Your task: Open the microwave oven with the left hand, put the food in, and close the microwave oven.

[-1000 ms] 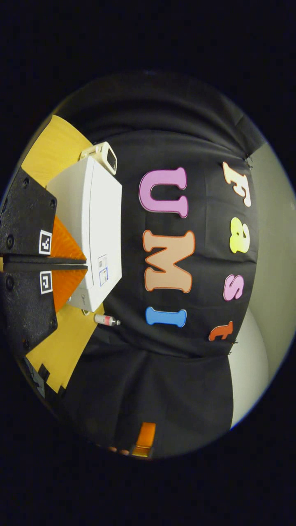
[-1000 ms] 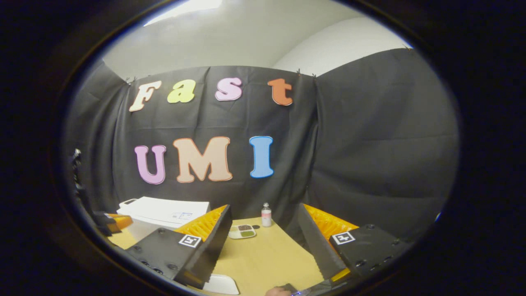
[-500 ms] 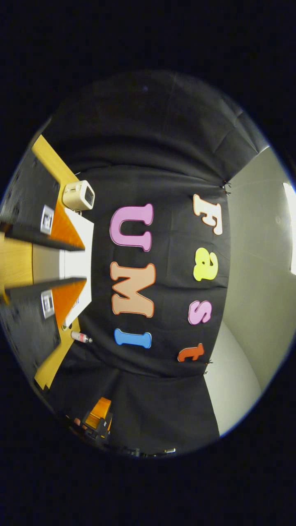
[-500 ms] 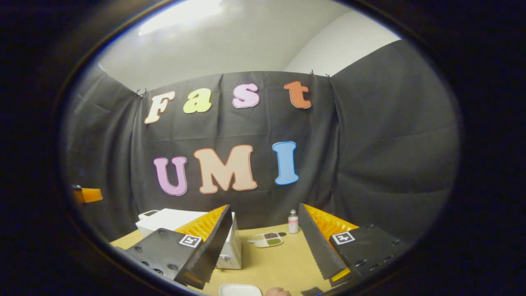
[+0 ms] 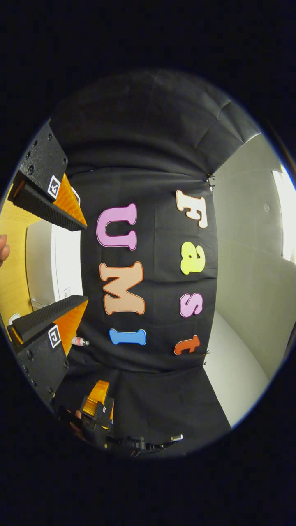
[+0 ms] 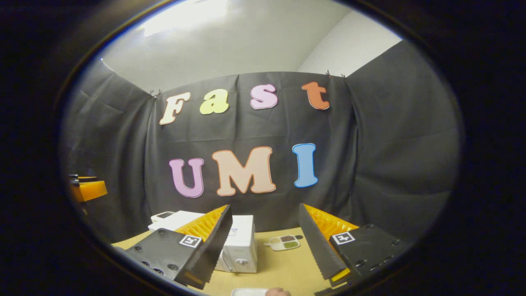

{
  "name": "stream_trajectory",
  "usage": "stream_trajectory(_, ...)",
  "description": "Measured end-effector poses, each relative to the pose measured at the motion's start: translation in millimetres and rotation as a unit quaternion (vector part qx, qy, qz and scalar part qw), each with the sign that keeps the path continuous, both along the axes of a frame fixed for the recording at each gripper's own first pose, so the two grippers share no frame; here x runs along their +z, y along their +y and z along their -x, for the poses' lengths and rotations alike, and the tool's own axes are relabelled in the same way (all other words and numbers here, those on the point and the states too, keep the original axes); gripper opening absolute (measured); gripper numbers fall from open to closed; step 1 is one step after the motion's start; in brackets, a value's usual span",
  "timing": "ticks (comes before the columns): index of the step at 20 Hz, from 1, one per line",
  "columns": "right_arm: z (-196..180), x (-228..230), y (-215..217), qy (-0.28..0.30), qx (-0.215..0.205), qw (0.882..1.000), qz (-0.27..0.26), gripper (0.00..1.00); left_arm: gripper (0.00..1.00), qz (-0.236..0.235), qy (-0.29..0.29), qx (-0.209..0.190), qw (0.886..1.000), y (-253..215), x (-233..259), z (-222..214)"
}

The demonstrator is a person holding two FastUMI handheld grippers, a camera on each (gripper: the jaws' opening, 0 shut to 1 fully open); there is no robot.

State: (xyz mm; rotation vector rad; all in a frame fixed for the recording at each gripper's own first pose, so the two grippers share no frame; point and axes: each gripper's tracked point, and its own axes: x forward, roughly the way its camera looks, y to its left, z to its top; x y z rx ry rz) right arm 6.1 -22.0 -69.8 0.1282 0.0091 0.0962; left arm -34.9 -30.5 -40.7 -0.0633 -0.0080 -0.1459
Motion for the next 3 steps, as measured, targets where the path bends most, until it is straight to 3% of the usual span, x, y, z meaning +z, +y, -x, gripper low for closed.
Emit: stream_trajectory(3,-1.2,-3.1,-1.4,0.007,-0.001,1.0,0.0,0.92,0.93,0.005,0.005,-0.002,1.0,1.3,-3.0,-0.8)
